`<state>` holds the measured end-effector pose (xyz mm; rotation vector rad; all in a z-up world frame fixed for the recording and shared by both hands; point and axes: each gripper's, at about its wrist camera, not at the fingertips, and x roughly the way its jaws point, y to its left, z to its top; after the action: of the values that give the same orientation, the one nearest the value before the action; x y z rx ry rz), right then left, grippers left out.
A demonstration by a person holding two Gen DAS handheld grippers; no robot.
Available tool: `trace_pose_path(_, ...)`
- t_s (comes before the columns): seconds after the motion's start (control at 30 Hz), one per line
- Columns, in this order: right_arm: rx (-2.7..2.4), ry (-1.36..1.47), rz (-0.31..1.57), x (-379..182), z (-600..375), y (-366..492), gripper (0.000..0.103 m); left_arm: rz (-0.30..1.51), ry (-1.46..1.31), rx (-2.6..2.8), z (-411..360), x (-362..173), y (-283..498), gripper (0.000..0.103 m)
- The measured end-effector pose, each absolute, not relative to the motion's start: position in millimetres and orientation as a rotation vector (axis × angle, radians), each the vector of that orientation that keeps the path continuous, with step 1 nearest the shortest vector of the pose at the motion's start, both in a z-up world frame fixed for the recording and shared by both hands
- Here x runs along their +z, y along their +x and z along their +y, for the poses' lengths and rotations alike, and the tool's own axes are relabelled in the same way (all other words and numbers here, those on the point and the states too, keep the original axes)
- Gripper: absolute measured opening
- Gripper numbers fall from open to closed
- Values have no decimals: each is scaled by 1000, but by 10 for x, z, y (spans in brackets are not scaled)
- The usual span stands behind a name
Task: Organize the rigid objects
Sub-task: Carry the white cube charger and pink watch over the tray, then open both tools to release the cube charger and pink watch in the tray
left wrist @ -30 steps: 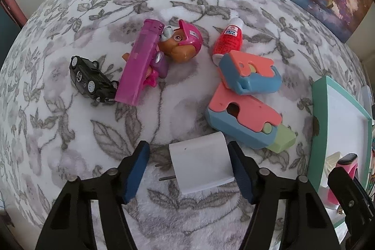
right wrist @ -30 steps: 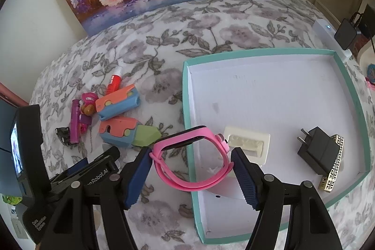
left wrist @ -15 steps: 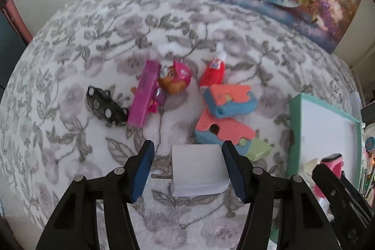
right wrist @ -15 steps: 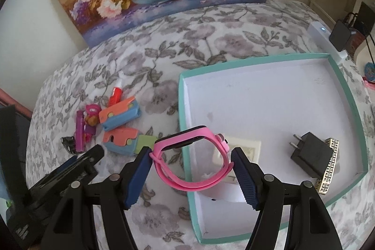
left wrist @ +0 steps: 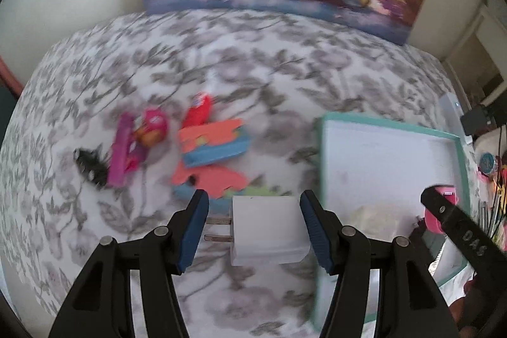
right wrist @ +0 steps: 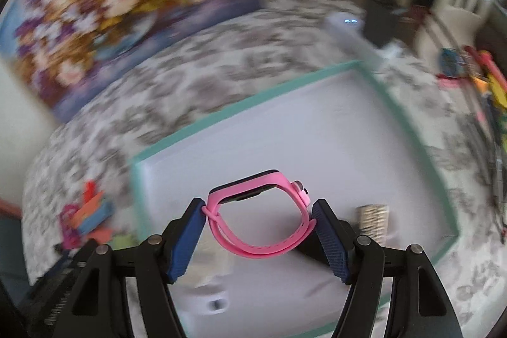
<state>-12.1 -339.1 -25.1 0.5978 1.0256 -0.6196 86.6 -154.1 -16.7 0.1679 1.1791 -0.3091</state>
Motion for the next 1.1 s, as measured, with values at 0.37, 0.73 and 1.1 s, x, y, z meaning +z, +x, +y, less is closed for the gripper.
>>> trace_pose_path(0.37, -759, 659, 1033, -413, -3921, -413, 72, 1074, 233, -458, -2459, -240, 782, 62)
trace_pose_path(0.73, -767, 651, 1046, -438, -3952, -453, 72, 1074, 275, -485, -2602, -365, 699, 62)
trace_pose_path(1.1, -752, 645, 1059, -444, -3922, -423, 73, 1076, 286, -466, -2555, -316, 714, 62)
